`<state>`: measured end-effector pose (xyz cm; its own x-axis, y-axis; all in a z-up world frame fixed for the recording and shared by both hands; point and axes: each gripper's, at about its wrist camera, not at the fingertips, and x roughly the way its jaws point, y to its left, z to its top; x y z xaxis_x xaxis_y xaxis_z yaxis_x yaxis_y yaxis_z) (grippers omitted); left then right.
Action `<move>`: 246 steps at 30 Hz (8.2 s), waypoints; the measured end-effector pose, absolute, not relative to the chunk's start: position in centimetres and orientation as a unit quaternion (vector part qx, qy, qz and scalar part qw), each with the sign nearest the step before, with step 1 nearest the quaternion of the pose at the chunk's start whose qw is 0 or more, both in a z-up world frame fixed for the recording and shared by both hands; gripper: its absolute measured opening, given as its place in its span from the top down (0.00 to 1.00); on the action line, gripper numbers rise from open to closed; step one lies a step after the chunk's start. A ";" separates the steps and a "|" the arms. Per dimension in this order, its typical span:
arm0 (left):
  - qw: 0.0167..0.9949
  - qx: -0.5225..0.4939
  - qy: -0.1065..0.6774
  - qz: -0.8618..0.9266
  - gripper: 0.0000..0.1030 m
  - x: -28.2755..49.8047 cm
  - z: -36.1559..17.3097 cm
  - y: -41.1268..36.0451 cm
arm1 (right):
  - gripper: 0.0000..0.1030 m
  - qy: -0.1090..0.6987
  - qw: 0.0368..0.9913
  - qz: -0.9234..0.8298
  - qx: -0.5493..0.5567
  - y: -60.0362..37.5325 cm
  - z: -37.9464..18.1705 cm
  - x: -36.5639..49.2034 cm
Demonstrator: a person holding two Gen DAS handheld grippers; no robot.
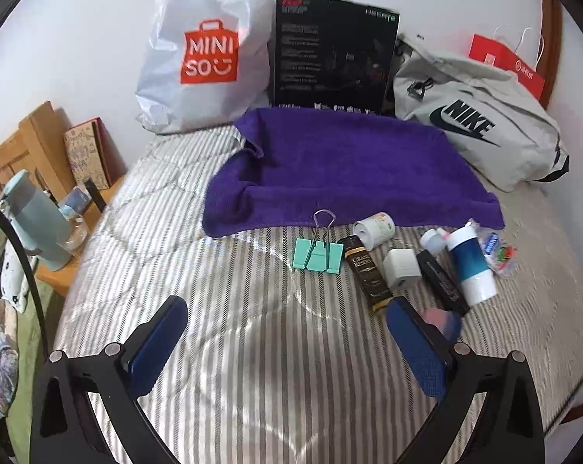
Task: Organize rigid objects
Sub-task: 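Grasp the teal binder clip with the left tool while the right tool approaches the clear candy bottle, then grasp the clear watermelon-label bottle with the right tool while the left tool holds the clip, then carry the clip with the left tool while the right tool carries the bottle onto the towel, then open the left tool releasing the clip while the right tool sets the bottle upright on the towel, then grasp the dark Grand Reserve bottle with the left tool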
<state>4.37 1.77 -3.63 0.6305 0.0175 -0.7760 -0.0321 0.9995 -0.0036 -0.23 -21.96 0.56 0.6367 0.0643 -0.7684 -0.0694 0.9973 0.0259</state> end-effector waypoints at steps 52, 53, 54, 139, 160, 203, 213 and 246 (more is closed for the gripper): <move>0.892 0.013 0.450 -0.033 0.62 11.7 -8.8 -0.1 | 0.09 0.487 0.864 0.124 -0.039 -23.5 -10.0 13.9; 0.892 0.013 0.450 -0.034 0.62 11.7 -8.8 -0.1 | 0.09 0.486 0.865 0.120 -0.035 -23.7 -10.1 14.2; 0.892 0.013 0.450 -0.035 0.62 11.7 -8.8 -0.1 | 0.10 0.488 0.864 0.120 -0.033 -23.8 -10.2 14.3; 0.890 -0.019 0.451 -0.058 0.62 10.1 -5.5 2.1 | 0.61 0.508 0.830 0.215 -0.079 -23.7 -8.9 9.8; 0.900 -0.025 0.431 -0.056 0.62 17.6 -1.5 3.4 | 0.61 0.474 0.850 0.227 -0.031 -23.0 -3.5 17.7; 0.869 0.021 0.492 -0.053 0.48 31.7 -8.2 -0.6 | 0.60 0.499 0.845 0.175 -0.072 -18.9 -10.0 30.7; 0.870 0.007 0.492 -0.036 0.38 28.9 -7.0 0.0 | 0.33 0.499 0.844 0.183 -0.074 -19.2 -9.7 29.4; 0.864 0.002 0.501 -0.047 0.30 11.6 -8.2 -1.2 | 0.21 0.485 0.864 0.119 0.063 -24.6 -6.2 10.2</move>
